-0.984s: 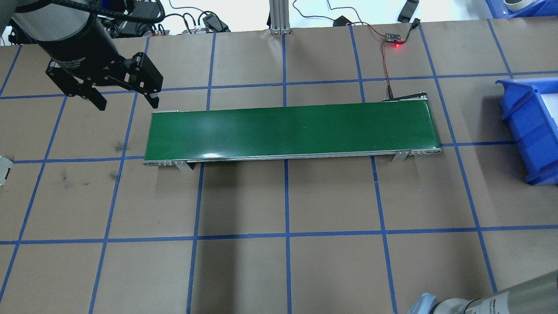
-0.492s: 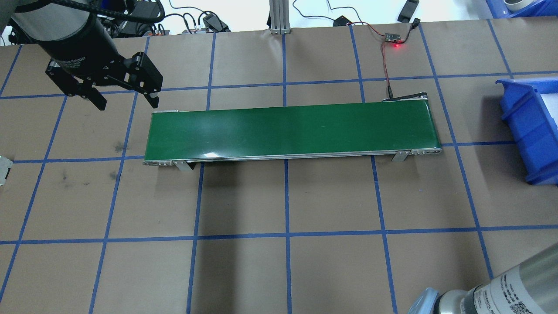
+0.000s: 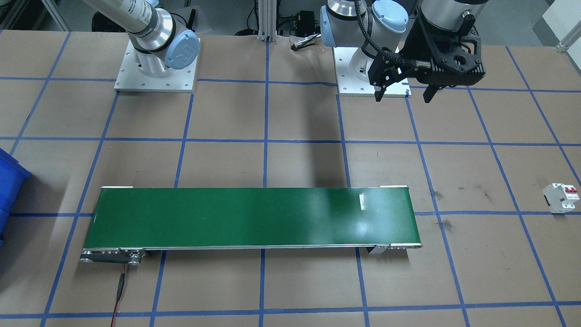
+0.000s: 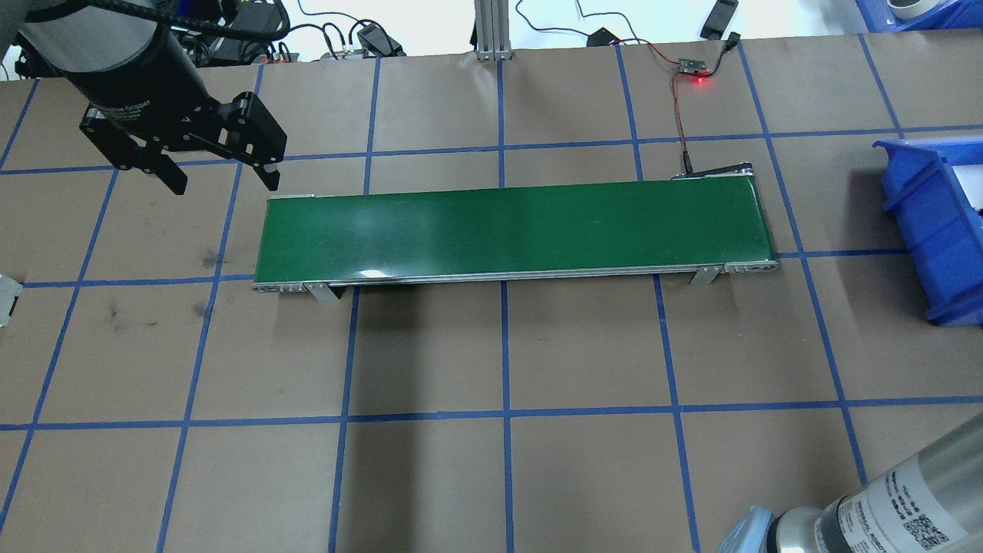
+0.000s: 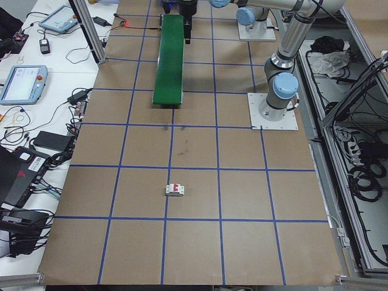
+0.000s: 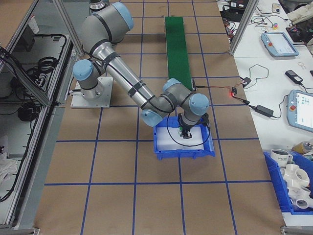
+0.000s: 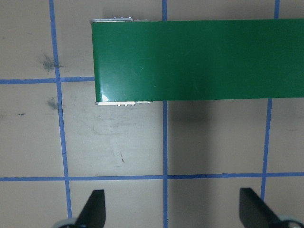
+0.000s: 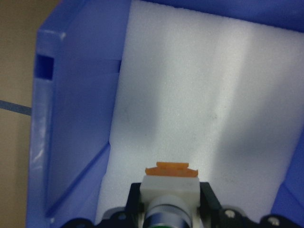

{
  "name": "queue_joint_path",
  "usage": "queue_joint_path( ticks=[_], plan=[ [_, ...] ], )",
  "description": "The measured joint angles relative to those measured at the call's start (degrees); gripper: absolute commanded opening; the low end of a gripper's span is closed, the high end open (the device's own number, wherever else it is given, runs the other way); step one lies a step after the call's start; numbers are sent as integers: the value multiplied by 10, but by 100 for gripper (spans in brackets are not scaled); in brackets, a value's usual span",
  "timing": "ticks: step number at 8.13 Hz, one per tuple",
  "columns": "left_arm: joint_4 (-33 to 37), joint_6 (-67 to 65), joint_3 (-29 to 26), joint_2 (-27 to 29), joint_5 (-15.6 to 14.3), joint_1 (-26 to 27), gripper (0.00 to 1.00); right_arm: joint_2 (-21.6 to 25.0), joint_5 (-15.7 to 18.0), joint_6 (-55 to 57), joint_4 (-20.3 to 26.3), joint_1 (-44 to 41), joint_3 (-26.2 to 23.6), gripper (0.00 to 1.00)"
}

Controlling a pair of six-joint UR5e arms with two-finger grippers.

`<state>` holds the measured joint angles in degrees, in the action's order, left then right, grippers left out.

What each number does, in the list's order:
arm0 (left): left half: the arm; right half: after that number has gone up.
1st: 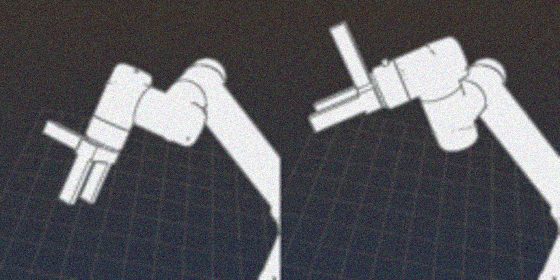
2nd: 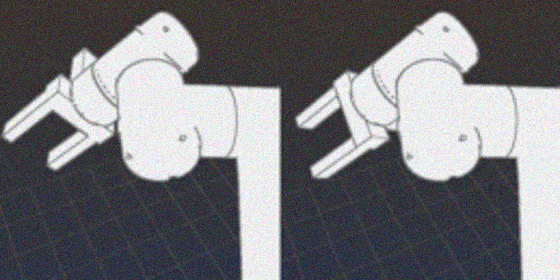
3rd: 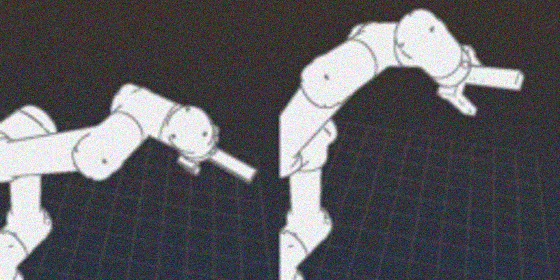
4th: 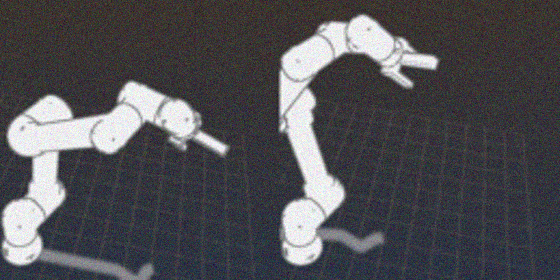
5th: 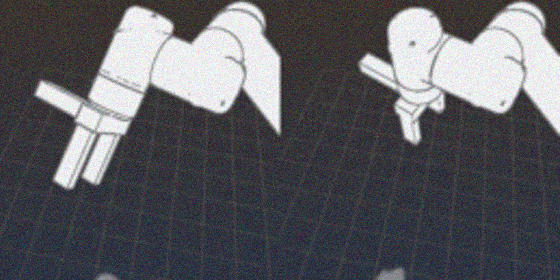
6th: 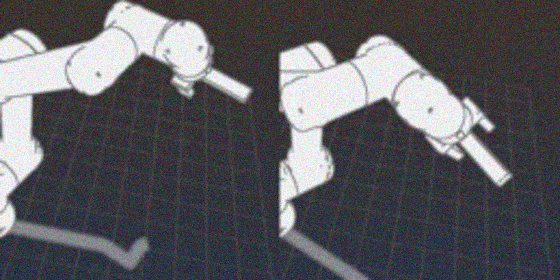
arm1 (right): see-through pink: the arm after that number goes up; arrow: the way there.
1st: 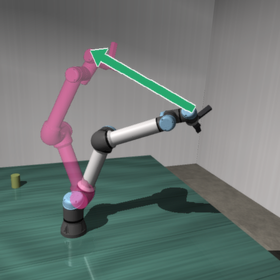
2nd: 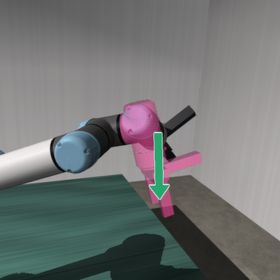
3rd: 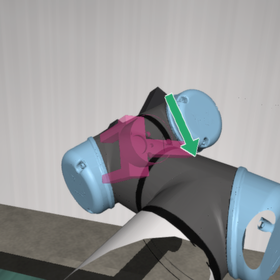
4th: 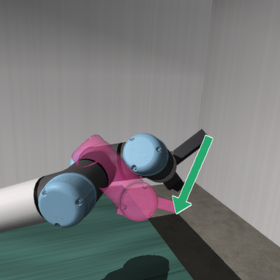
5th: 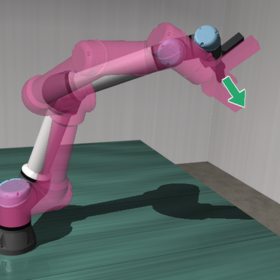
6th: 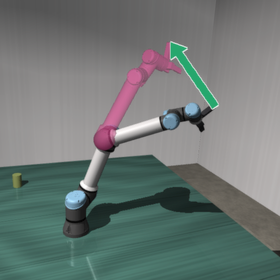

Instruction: Move button from left to right

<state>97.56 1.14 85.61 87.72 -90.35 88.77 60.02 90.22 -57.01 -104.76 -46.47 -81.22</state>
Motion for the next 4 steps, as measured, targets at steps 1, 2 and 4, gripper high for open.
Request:
queue_joint_path(
  ticks=[1, 2, 4],
  plan=[
    [0, 0, 0, 0, 0, 0, 100, -6, 1, 8, -1, 0, -2, 0],
    [0, 0, 0, 0, 0, 0, 100, -13, 2, 12, -2, 1, -4, 2],
    [0, 0, 0, 0, 0, 0, 100, -25, 2, 14, -10, 4, -7, 21]
  ],
)
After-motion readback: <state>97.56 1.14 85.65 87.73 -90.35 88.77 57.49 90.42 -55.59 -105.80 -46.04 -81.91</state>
